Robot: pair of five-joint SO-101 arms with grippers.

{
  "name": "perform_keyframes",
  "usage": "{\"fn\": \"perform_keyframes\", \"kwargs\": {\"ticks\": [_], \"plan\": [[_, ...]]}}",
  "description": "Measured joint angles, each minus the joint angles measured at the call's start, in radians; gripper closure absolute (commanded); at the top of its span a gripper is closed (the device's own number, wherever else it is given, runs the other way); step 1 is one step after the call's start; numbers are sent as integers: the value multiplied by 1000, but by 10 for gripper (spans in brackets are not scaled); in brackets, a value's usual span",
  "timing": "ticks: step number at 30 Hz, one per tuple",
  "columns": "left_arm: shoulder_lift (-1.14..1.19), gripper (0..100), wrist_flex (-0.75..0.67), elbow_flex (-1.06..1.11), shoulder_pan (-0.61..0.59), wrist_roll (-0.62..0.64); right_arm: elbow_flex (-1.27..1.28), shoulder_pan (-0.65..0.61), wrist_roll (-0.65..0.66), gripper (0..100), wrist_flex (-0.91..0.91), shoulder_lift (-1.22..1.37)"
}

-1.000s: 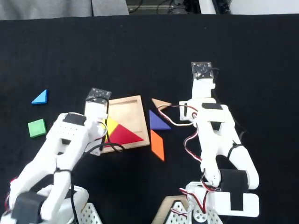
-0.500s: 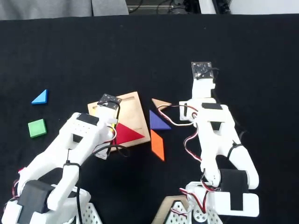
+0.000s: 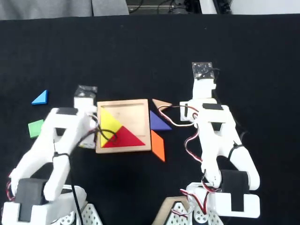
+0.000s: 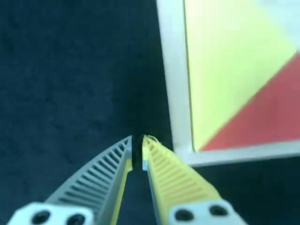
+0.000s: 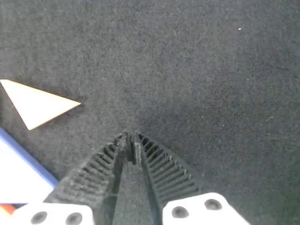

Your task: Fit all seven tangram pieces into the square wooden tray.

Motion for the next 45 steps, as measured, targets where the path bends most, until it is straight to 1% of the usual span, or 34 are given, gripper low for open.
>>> {"fn": "perform_keyframes", "kwargs": {"ticks": [3, 7, 10, 12, 15, 18, 21, 25, 33, 37, 40, 45], "plan": [[0, 950, 9, -31, -34, 5, 0, 0, 0, 987, 0, 0], [0, 950, 127, -84, -25, 6, 0, 0, 0, 987, 0, 0], [-2, 950, 262, -126, 46, 6, 0, 0, 0, 987, 0, 0], [-12, 950, 322, -132, 114, 6, 0, 0, 0, 987, 0, 0], [-32, 950, 348, -130, 229, 6, 0, 0, 0, 987, 0, 0], [-40, 950, 324, -94, 333, 5, 0, 0, 0, 987, 0, 0], [-40, 950, 244, -57, 364, 5, 0, 0, 0, 987, 0, 0], [-40, 950, 150, -2, 364, 6, 0, 0, 0, 987, 0, 0], [-40, 950, 110, 17, 359, 5, 0, 0, 0, 987, 0, 0], [-40, 950, 52, 40, 288, 5, 0, 0, 0, 987, 0, 0], [-41, 950, 46, 40, 255, 3, 0, 0, 0, 987, 0, 0], [-41, 951, 54, 40, 242, 5, 0, 0, 0, 987, 0, 0]]}}
